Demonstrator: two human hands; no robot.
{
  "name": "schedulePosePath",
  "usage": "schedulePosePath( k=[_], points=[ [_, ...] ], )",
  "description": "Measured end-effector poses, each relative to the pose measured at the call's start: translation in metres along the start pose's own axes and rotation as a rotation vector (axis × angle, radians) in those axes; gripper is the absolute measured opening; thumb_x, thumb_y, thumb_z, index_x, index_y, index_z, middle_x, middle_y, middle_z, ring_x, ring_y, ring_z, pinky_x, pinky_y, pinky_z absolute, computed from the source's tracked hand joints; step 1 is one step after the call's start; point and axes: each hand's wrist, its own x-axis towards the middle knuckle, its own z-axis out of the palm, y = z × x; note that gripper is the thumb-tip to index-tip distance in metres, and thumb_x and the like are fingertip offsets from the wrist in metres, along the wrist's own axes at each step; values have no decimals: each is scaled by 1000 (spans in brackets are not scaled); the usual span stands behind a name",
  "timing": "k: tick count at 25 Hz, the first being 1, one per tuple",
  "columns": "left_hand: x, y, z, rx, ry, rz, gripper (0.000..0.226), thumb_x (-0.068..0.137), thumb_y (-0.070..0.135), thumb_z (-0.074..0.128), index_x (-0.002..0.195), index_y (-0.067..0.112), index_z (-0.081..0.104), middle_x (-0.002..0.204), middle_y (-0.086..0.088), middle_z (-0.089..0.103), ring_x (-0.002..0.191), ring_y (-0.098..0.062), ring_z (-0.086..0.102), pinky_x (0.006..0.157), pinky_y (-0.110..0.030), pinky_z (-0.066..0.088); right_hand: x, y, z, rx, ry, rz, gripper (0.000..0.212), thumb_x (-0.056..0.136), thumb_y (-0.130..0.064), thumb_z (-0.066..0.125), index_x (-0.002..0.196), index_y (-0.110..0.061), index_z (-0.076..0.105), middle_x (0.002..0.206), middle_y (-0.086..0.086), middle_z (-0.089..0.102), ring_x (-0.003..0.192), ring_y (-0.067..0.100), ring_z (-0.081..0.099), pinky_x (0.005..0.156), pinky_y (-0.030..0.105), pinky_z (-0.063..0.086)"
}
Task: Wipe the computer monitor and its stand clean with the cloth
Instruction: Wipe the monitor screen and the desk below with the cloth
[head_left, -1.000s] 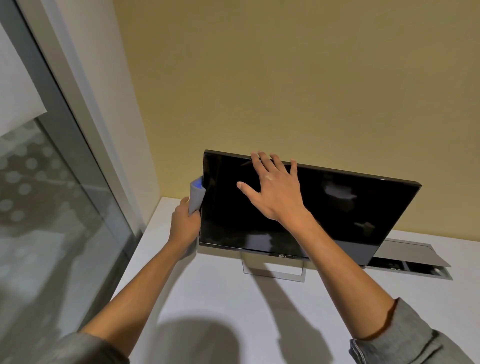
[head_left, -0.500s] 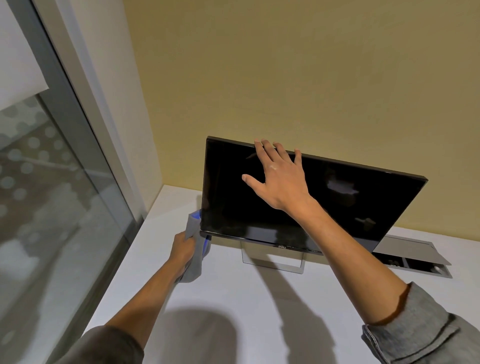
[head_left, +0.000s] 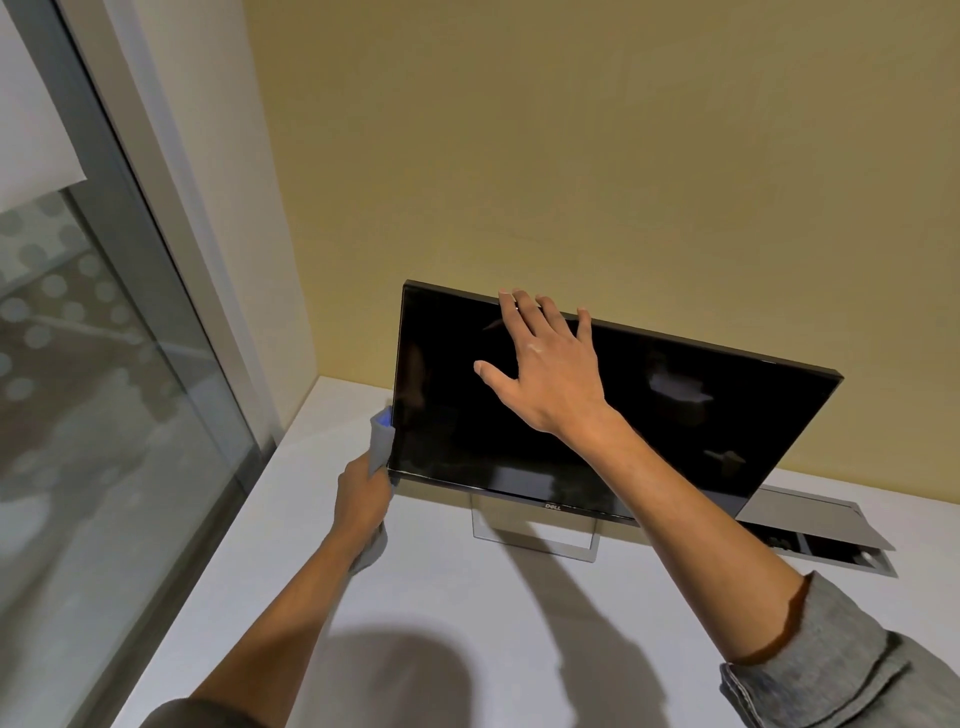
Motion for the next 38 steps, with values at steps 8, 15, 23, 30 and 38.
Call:
schedulePosePath(
  k=[8, 15, 23, 30, 38],
  points=[
    [6, 94, -21, -80, 8, 168, 26, 104, 30, 42, 82, 25, 55, 85, -7, 64, 79, -22, 62, 66, -27, 48, -3, -4, 3, 34, 34, 38, 74, 95, -62, 32, 155, -22, 12, 160, 1, 21, 148, 24, 15, 117, 55, 7],
    [2, 172, -44, -37, -24, 349, 25, 96, 7, 41, 74, 13, 51, 68, -1, 52, 61, -13, 49, 56, -26, 37, -2, -8, 3, 78, 57, 85, 67, 97, -58, 32, 154, -25, 18, 160, -1, 24, 148, 24, 15, 116, 57, 7],
    [10, 178, -47, 7, -48, 396, 22, 97, 4, 39, 91, -2, 59, 77, -7, 55, 68, -14, 50, 58, -23, 37, -5, -12, 7, 122, 80, 110, 66, 96, -58, 34, 153, -26, 20, 159, -2, 24, 148, 23, 14, 115, 60, 3],
    [11, 108, -35, 38, -96, 229, 26, 106, 19, 35, 93, 21, 57, 81, 5, 60, 77, -12, 58, 58, -13, 43, -7, -7, 5, 109, 55, 72, 69, 96, -57, 35, 155, -26, 14, 161, -2, 17, 149, 22, 9, 115, 60, 2],
    [10, 25, -20, 87, -185, -96, 39, 98, 50, 47, 96, 16, 67, 88, -8, 71, 86, -29, 68, 85, -43, 56, -9, 2, 2, 78, -3, -15, 72, 96, -55, 37, 155, -25, 9, 163, -3, 9, 150, 22, 6, 114, 62, 2]
  ],
)
